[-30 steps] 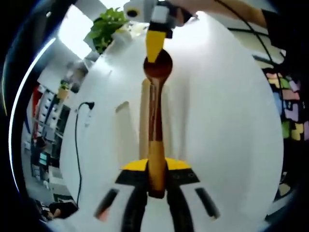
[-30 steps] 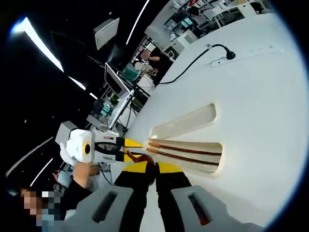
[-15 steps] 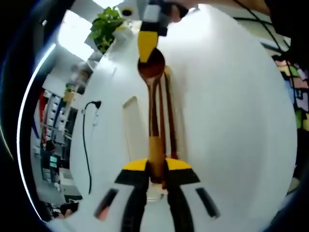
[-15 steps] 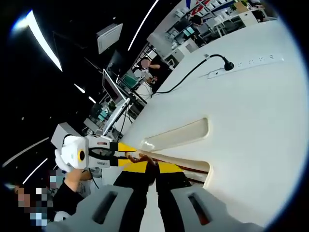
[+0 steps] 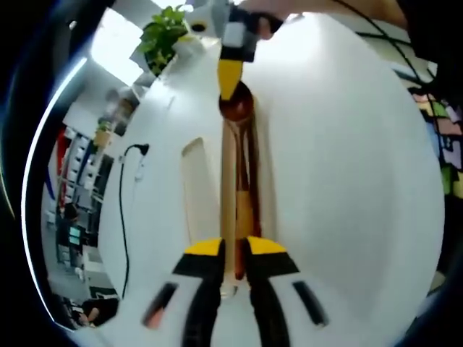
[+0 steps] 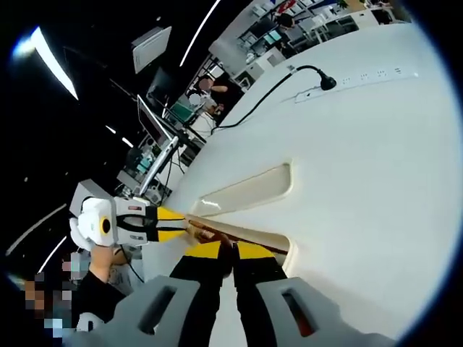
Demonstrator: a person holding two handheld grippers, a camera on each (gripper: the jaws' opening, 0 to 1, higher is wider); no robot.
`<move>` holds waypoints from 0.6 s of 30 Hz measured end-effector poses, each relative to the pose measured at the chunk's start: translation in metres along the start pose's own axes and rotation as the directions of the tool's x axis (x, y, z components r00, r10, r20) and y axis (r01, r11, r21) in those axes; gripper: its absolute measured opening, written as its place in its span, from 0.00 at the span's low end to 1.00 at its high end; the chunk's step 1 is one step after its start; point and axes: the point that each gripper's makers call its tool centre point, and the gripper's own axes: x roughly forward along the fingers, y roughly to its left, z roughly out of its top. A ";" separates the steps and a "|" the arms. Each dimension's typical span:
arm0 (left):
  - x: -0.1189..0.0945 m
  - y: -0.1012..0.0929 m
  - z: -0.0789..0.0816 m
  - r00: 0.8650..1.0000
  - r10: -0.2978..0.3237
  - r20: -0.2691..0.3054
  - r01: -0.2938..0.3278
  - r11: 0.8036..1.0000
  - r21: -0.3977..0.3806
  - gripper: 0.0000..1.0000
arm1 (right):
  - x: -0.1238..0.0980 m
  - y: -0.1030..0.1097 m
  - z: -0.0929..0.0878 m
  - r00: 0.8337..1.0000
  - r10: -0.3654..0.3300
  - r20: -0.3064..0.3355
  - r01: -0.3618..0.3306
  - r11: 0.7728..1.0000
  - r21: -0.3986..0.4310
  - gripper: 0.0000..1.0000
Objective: Arrange the utensils inside the cutlery case until each visible utensil rests in its matching compartment.
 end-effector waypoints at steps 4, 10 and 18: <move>0.001 0.000 0.001 1.000 0.002 0.012 -0.002 1.000 -0.011 0.11 | 0.001 -0.006 0.003 1.000 -0.014 0.008 0.013 1.000 0.025 0.03; 0.003 -0.003 -0.002 1.000 0.005 0.008 -0.004 1.000 -0.010 0.11 | 0.000 -0.015 0.000 0.999 -0.037 -0.008 0.037 0.999 -0.003 0.04; 0.001 0.001 -0.003 1.000 0.019 0.021 -0.018 0.999 -0.032 0.11 | 0.000 -0.014 -0.002 0.999 -0.053 -0.003 0.053 0.997 -0.064 0.04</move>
